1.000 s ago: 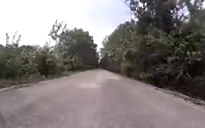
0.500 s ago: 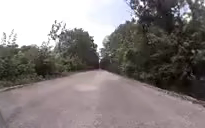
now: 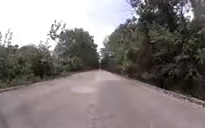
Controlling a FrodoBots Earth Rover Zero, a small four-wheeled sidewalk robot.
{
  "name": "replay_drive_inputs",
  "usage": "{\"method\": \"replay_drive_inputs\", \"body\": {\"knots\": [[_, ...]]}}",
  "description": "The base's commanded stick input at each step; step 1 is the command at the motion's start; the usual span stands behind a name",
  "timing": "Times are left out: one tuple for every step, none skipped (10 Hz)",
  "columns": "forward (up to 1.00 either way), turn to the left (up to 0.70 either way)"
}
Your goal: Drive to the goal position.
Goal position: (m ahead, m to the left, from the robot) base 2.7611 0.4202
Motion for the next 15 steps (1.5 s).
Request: {"method": "replay_drive_inputs", "body": {"knots": [[0.5,0.0],[0.5,0.0],[0.5,0.0],[0.5,0.0],[0.5,0.0],[0.5,0.0],[0.5,0.0],[0.5,0.0],[0.5,0.0],[0.5,0.0],[0.5,0.0],[0.5,0.0],[0.5,0.0],[0.5,0.0],[0.5,0.0]]}}
